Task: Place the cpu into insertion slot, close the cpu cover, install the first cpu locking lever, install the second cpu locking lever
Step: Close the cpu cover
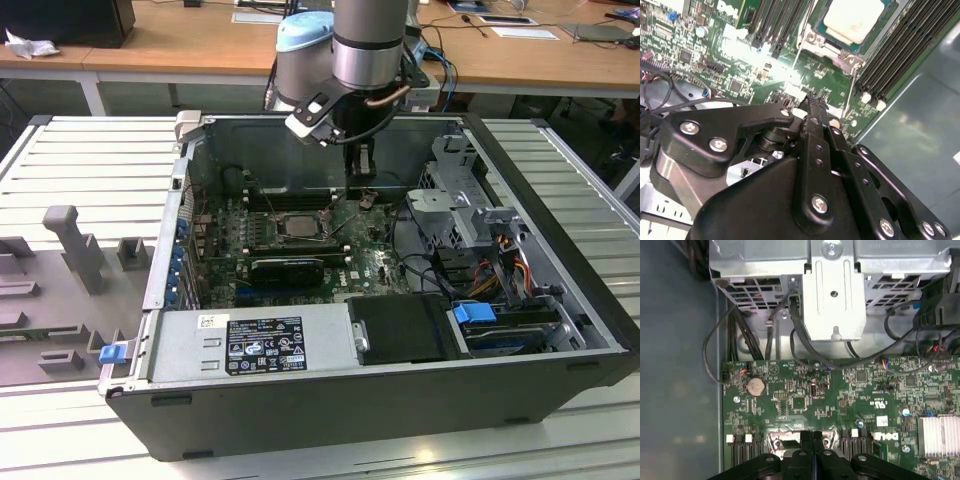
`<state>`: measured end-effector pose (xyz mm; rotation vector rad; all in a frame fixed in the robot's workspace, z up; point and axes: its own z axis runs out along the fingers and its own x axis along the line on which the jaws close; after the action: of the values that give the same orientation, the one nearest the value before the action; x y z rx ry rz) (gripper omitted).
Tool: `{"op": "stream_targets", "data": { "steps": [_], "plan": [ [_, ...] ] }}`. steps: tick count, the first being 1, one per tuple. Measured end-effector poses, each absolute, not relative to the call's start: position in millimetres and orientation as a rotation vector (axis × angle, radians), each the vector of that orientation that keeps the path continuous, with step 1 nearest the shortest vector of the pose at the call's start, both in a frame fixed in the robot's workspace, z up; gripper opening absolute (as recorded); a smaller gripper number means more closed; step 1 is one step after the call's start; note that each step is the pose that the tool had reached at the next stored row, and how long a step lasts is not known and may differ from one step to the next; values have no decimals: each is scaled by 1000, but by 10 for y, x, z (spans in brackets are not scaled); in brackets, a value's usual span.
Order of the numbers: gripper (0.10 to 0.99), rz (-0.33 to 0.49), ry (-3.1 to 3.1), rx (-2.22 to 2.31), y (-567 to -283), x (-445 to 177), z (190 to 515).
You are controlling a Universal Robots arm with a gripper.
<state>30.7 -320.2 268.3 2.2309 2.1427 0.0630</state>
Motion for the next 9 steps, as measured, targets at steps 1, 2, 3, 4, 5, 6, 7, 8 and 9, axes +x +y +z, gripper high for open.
{"op": "stream_targets", "data": {
  "steps": [1, 2, 3, 4, 5, 6, 7, 8, 9],
  "plan": [
    [106, 62, 2143, 2231, -3202, 313, 2687],
    [106, 62, 2143, 2231, -3202, 317, 2694],
    [106, 63, 2143, 2231, -3202, 320, 2701],
    [106, 63, 2143, 2231, -3202, 328, 2703],
    [106, 63, 2143, 2231, -3201, 343, 2702],
    [106, 63, 2144, 2230, -3202, 373, 2703],
    [106, 62, 2146, 2229, -3202, 402, 2704],
    [106, 61, 2155, 2221, -3202, 475, 2703],
    [106, 61, 2167, 2211, -3201, 503, 2696]
  ]
}}
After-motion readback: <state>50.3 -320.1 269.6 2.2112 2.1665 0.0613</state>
